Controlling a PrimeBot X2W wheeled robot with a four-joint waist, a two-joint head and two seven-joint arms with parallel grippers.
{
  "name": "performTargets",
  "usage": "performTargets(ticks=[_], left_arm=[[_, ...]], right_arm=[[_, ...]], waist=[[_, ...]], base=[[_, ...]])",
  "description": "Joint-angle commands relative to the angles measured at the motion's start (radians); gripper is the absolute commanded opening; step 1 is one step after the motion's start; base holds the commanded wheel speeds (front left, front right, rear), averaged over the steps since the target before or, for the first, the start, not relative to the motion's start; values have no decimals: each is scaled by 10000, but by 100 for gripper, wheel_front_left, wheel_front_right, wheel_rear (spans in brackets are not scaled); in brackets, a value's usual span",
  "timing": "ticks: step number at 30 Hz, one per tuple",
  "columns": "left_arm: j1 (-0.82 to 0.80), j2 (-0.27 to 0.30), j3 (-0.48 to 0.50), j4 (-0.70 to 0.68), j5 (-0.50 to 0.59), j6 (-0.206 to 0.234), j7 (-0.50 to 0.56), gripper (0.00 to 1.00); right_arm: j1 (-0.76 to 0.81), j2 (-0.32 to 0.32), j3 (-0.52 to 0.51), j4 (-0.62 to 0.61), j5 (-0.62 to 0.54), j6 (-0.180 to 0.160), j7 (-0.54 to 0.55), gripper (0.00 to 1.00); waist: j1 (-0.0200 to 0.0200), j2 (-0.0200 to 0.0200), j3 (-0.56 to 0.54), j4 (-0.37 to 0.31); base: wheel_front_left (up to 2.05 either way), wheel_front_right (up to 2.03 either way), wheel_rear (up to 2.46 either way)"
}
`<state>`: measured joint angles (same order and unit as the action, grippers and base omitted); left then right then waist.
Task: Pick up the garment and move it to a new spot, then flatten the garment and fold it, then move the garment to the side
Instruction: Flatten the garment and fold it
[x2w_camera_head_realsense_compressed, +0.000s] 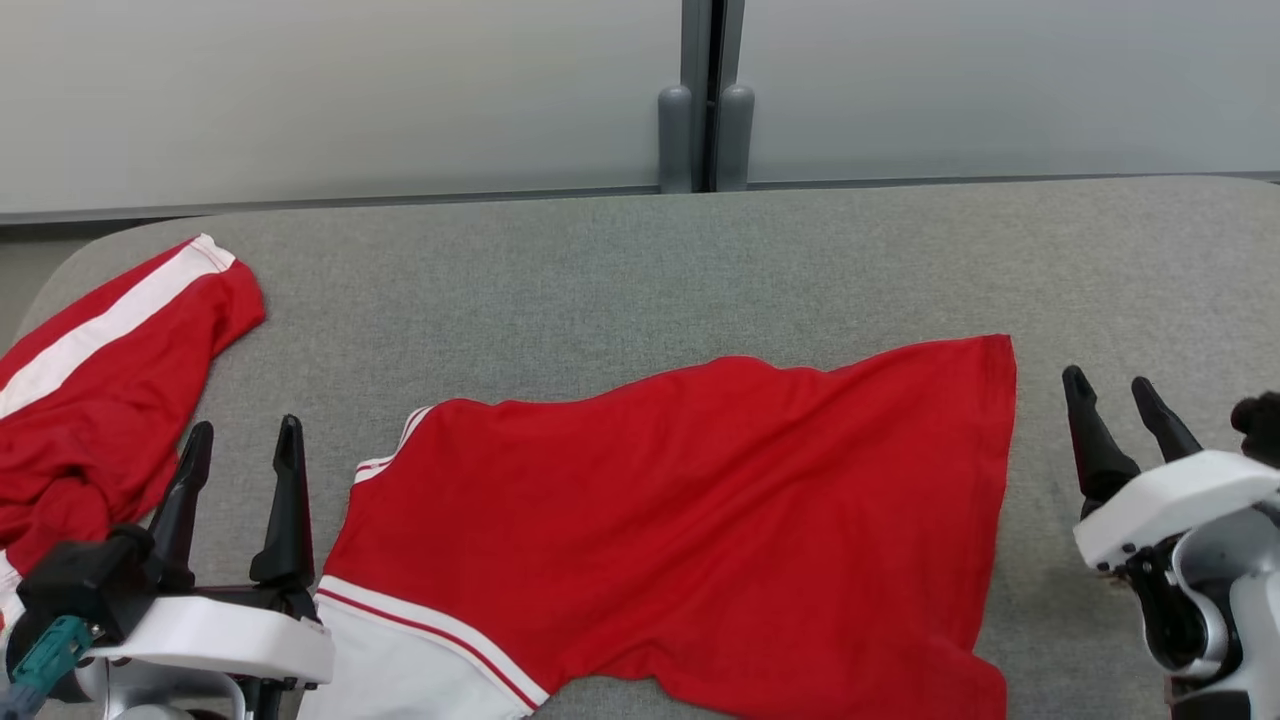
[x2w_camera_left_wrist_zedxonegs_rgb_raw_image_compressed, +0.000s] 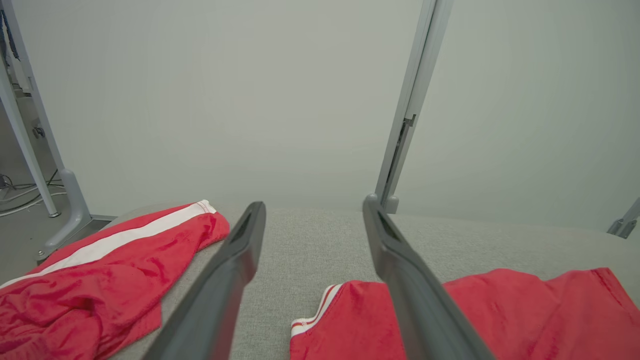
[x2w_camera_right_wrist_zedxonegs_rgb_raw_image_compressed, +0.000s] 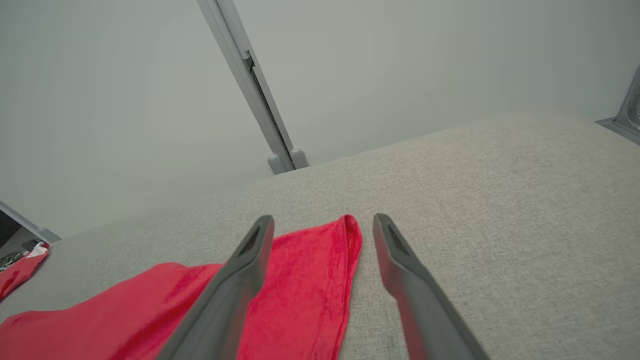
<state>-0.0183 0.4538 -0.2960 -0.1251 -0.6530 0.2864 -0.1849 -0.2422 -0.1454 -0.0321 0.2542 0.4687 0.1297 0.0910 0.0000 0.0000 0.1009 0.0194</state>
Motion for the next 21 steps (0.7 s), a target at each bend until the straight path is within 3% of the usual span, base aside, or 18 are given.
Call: performTargets(ticks=[1,16,21], left_arm=[[-191,-21,-26,11,47,-45,-11,100],[-1376,-507,-655,641,190,-549,-148,100],[-1634,-676,-825,840,247,-657,-200,100]], right_arm=[[-301,-105,-37,249,110,20,148,100],[-3469,-968,-432,4346,180,20,2808,100],[-3825,-874,-408,5144,624,22,3083,100]], waist=[[0,0,190,130],[0,0,1628,1269],[0,0,1828,1488]], base=[[0,0,0],[0,0,0],[0,0,0]])
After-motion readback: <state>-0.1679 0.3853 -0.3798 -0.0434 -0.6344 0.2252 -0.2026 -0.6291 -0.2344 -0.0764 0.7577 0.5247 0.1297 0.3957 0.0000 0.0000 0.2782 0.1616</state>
